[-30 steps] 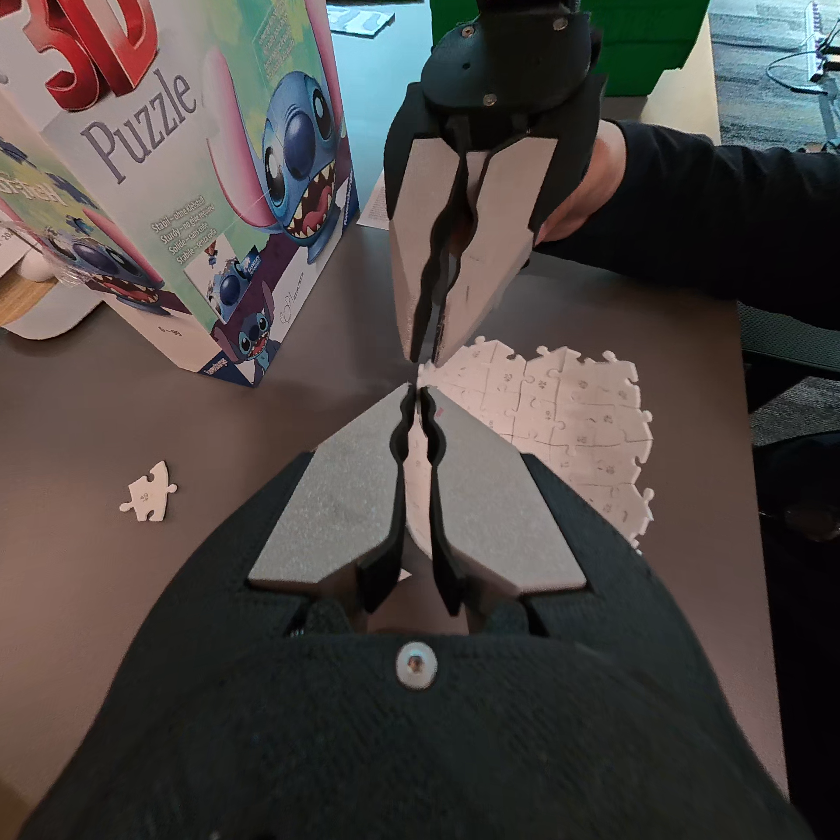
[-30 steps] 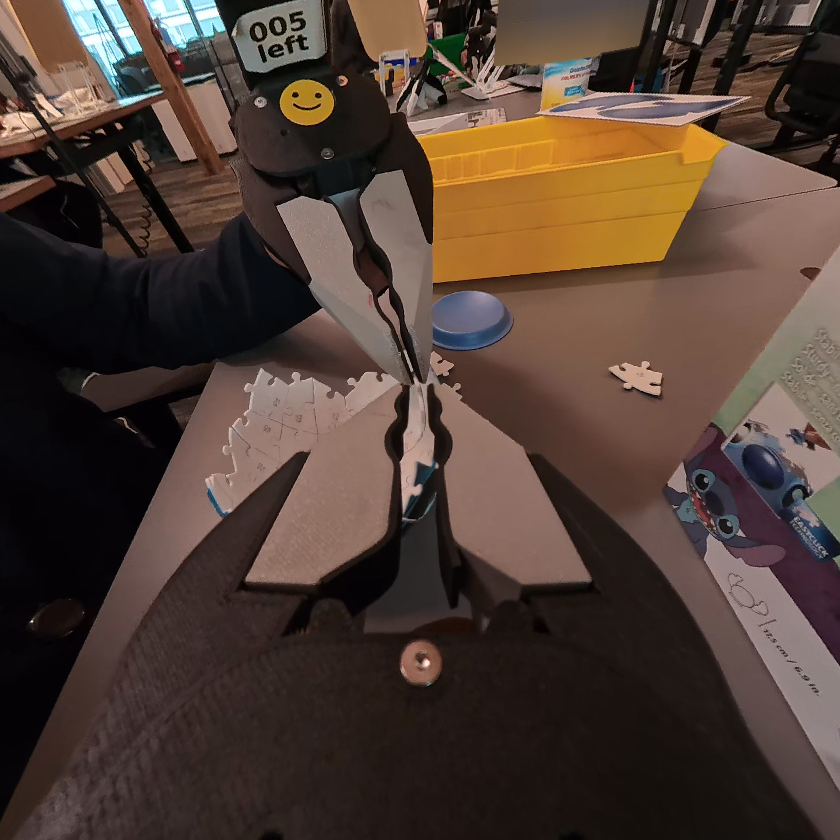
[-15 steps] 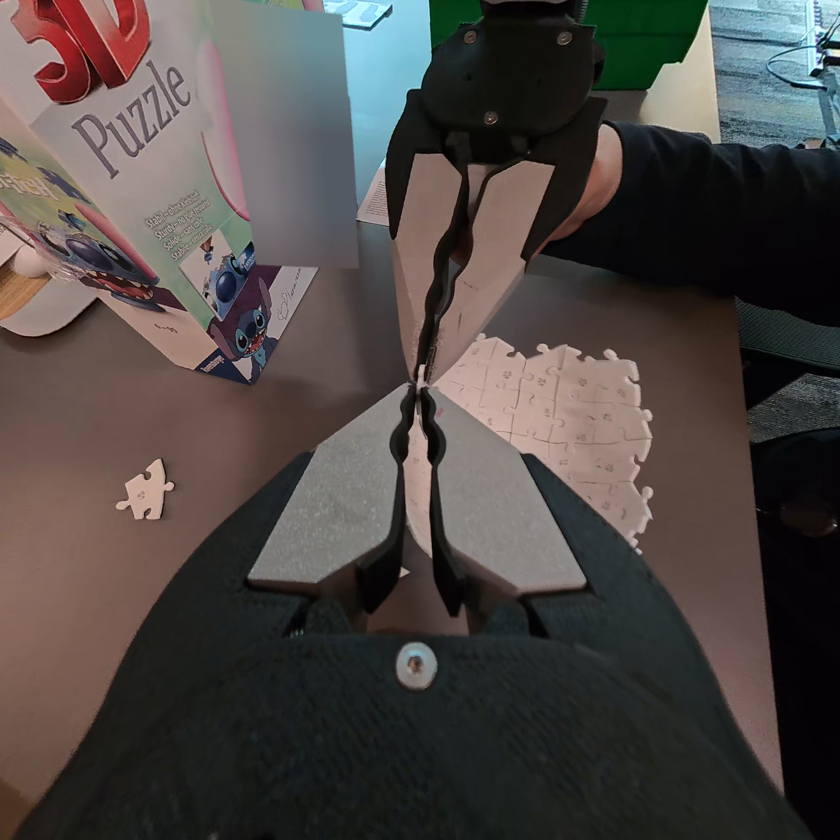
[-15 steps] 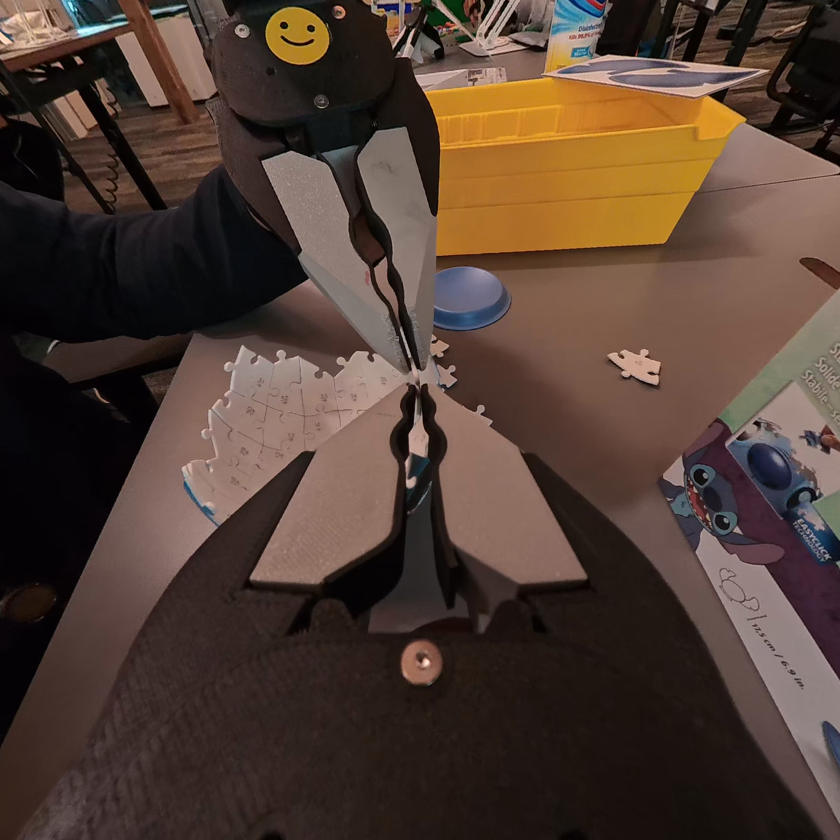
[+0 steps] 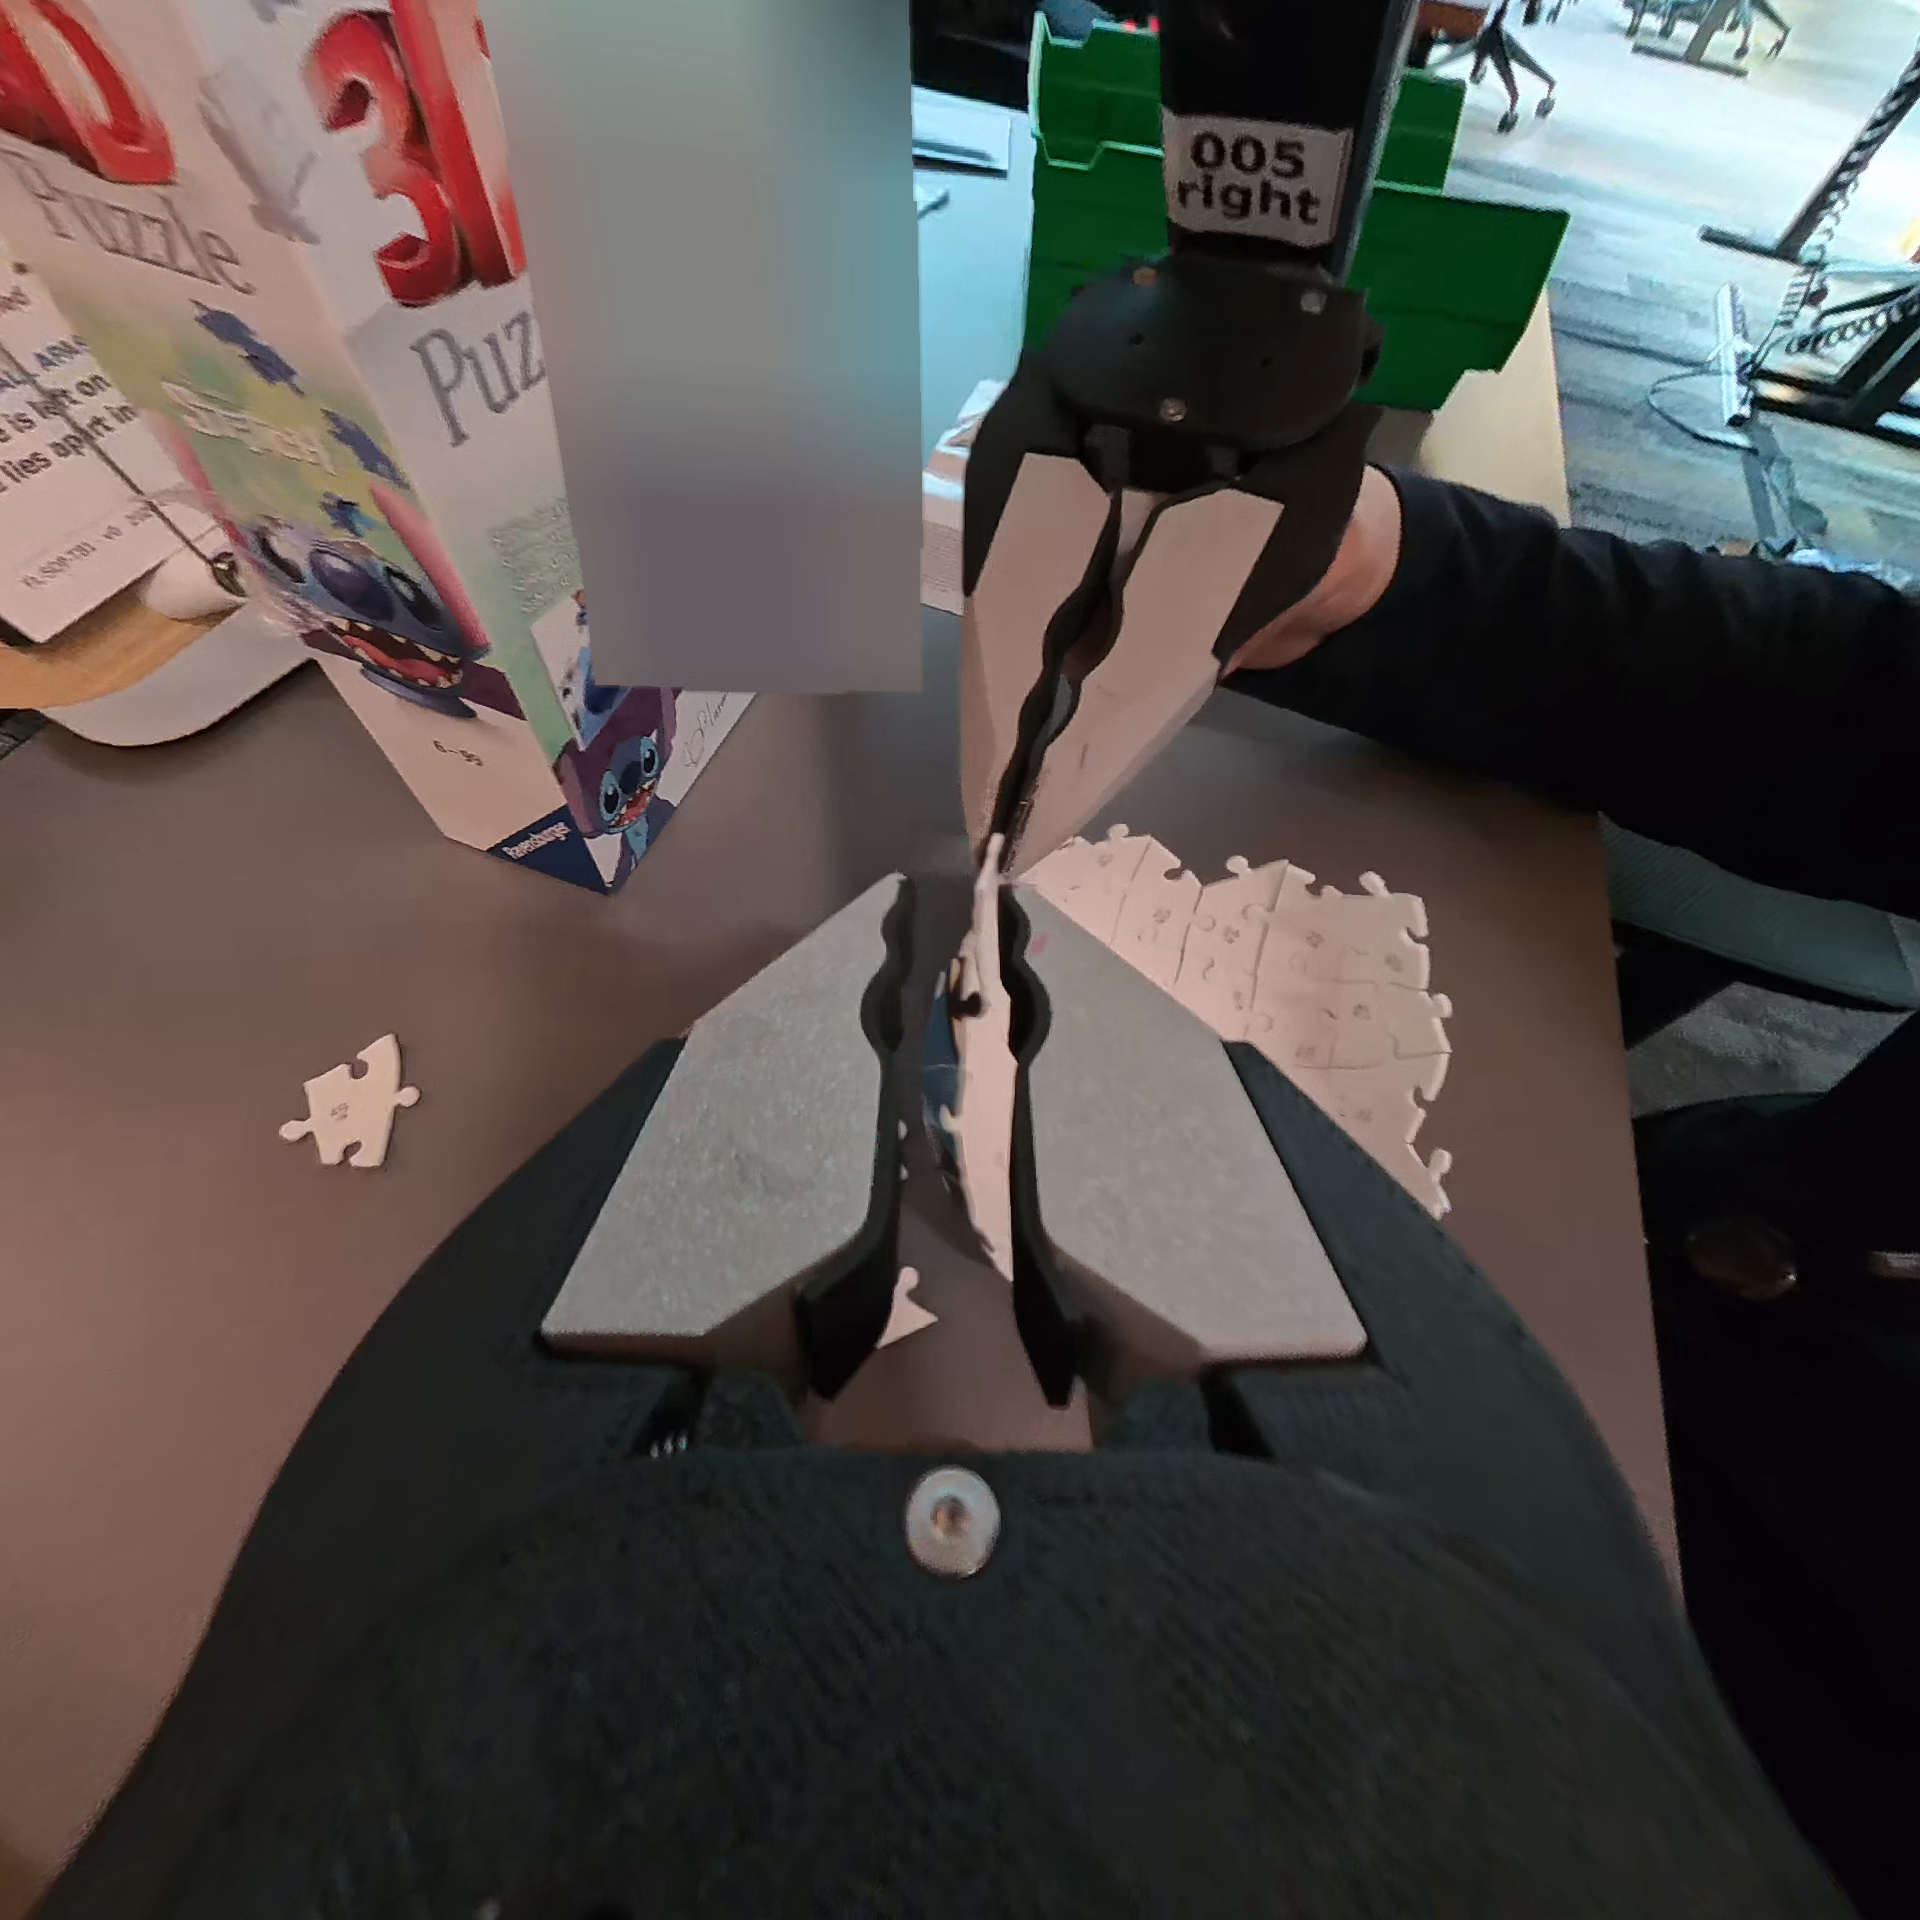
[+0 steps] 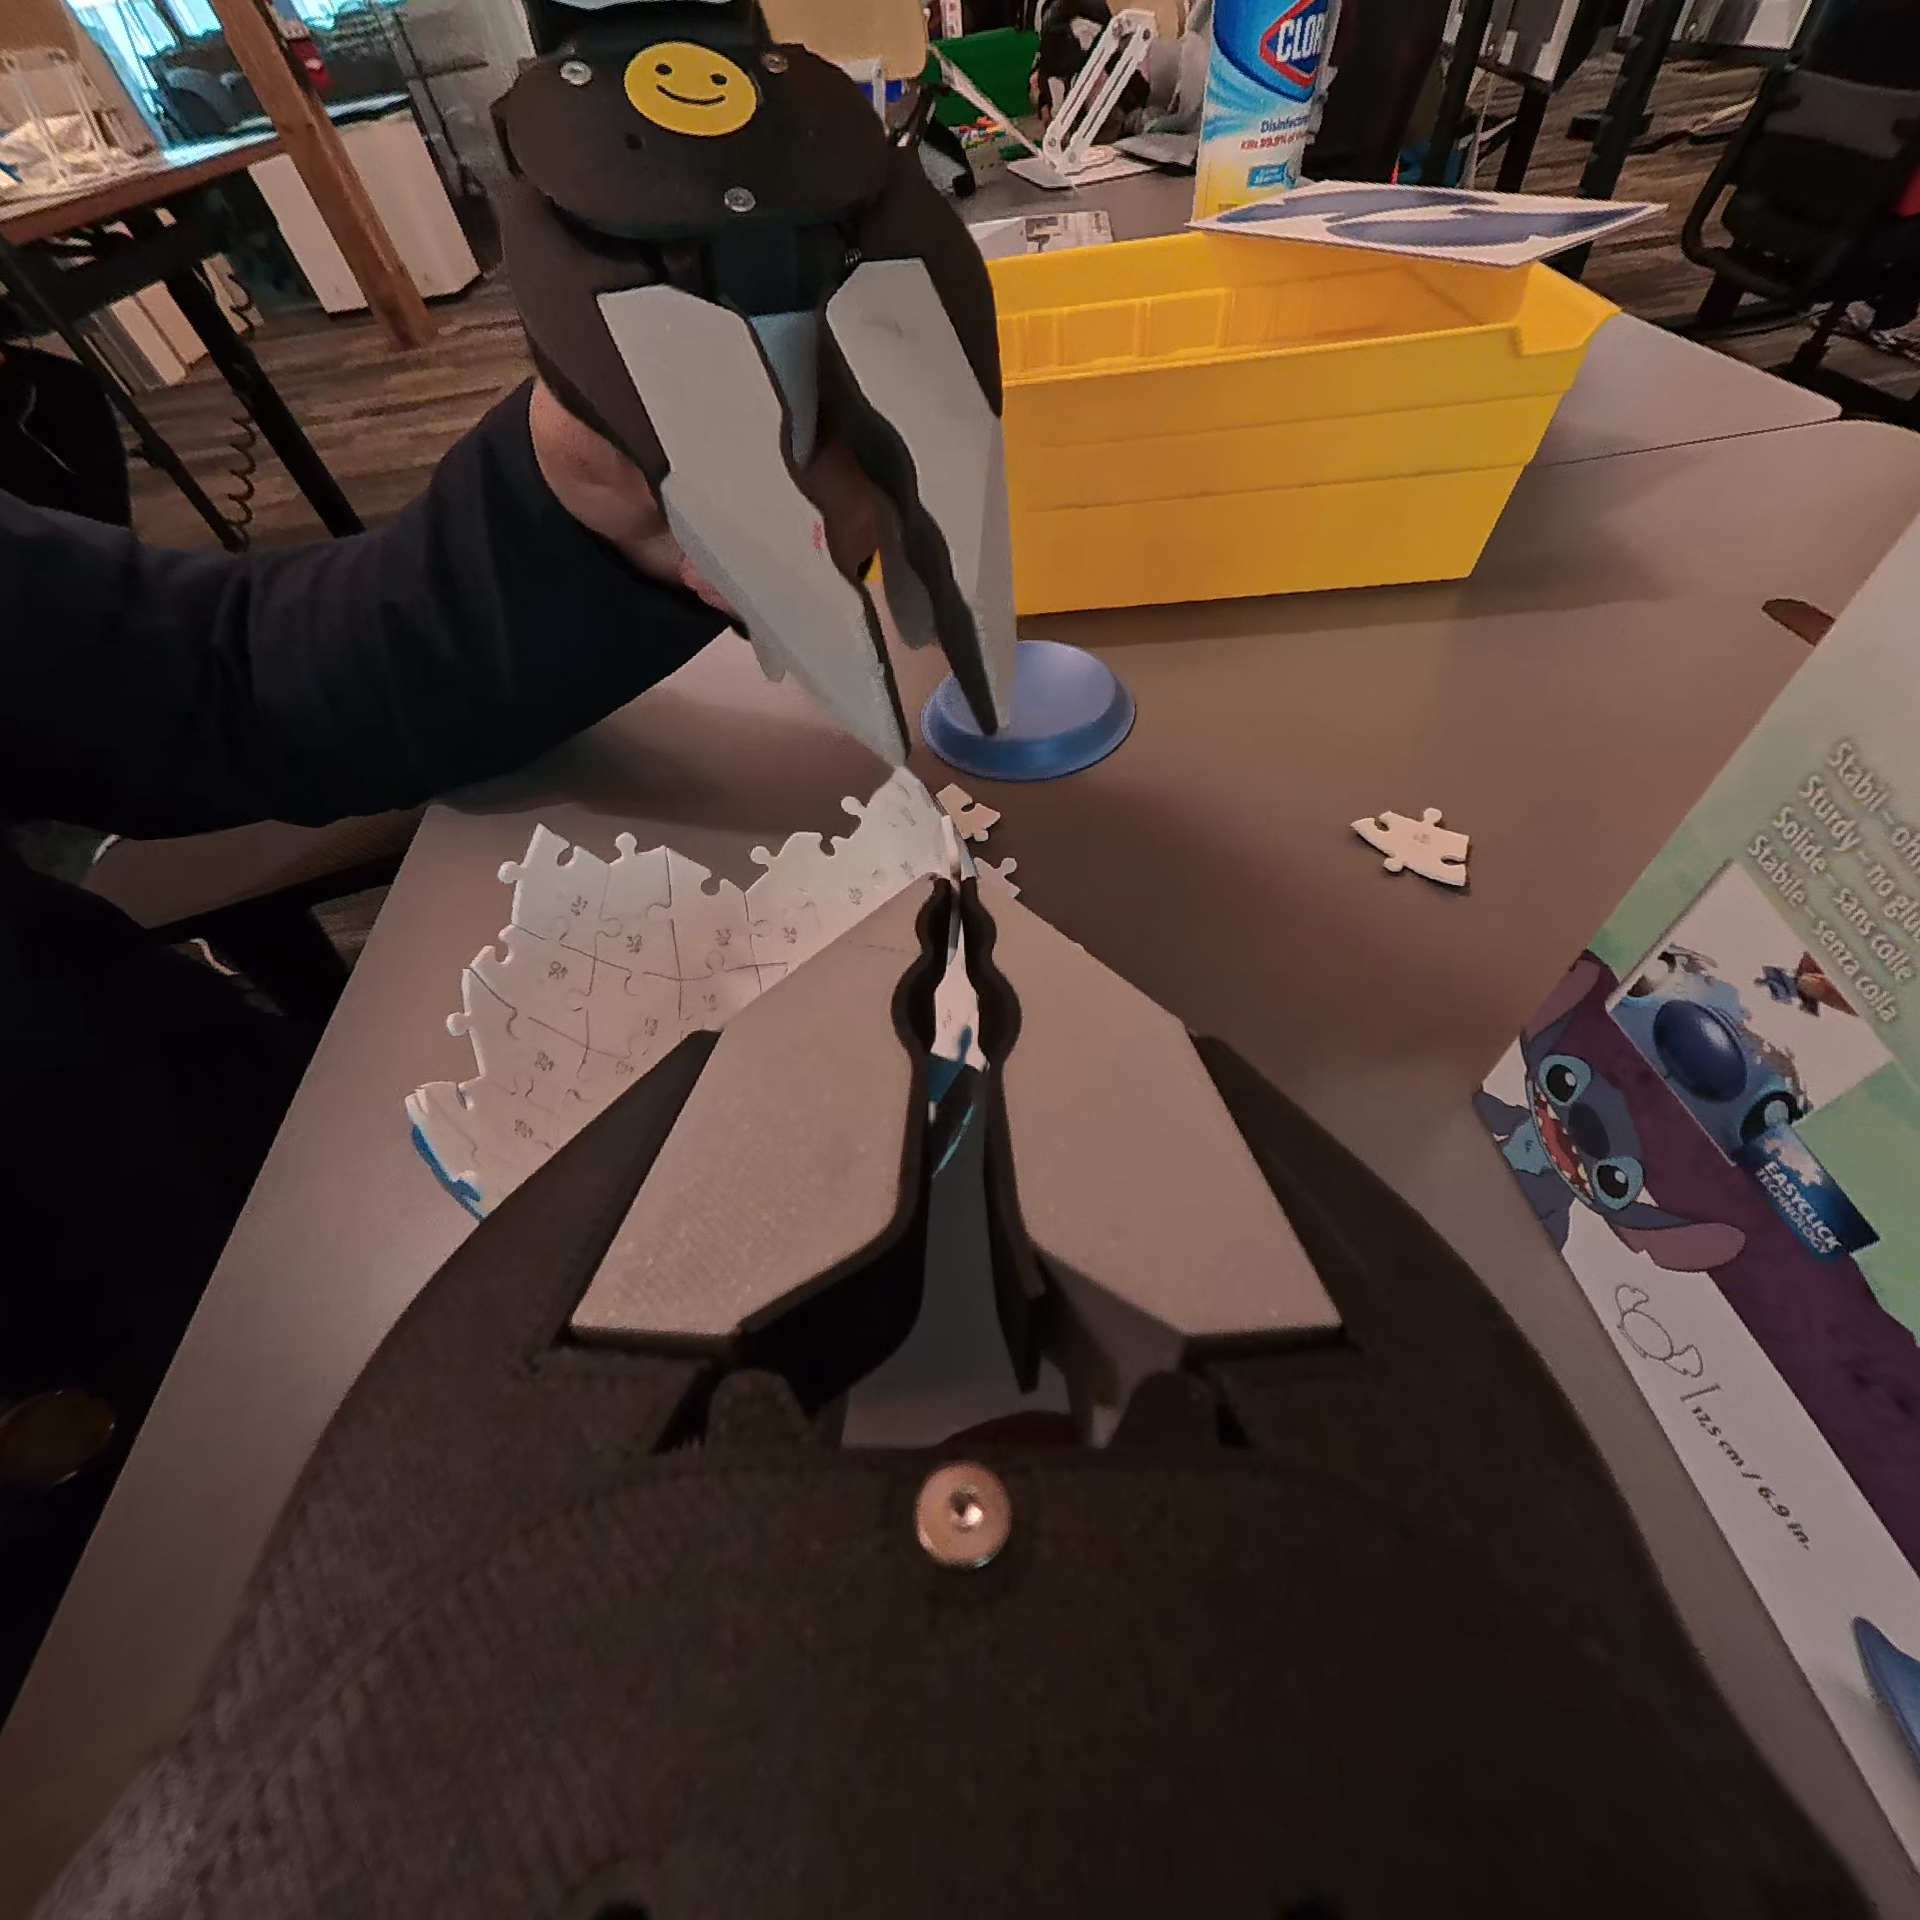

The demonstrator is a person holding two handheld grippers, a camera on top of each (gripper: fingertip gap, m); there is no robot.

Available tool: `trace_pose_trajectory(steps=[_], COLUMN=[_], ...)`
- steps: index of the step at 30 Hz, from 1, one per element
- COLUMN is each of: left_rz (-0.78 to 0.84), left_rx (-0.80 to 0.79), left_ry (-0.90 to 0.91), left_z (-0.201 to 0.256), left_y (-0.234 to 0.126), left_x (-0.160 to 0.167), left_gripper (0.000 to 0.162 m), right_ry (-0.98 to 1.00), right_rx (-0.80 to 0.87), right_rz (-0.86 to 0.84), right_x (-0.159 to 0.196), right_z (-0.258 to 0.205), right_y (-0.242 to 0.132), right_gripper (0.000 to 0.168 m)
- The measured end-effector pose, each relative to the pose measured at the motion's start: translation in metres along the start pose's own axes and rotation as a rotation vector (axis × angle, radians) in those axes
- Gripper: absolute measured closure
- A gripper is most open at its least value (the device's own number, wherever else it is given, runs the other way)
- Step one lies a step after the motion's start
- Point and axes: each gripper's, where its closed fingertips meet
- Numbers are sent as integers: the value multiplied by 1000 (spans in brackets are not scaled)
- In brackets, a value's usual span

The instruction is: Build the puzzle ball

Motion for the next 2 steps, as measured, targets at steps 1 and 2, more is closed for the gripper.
trace_pose_trajectory(steps=[1, 2], left_rz=[10, 17], left_rx=[-8, -8], left_ry=[-7, -15], left_z=[-2, -3], left_y=[-2, -3], left_x=[-2, -3], left_gripper=[149, 149], right_ry=[-6, -12], right_rx=[3, 6], right_rz=[-3, -7], right_x=[0, 1], right_z=[0, 0], right_y=[0, 1], right_gripper=[168, 168])
Point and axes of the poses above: each gripper's, where its closed fingertips meet, y out along the fingers, x out of its underside, z = x × y across the jaws, and after that the axes turned 10 degrees about z, right-handed
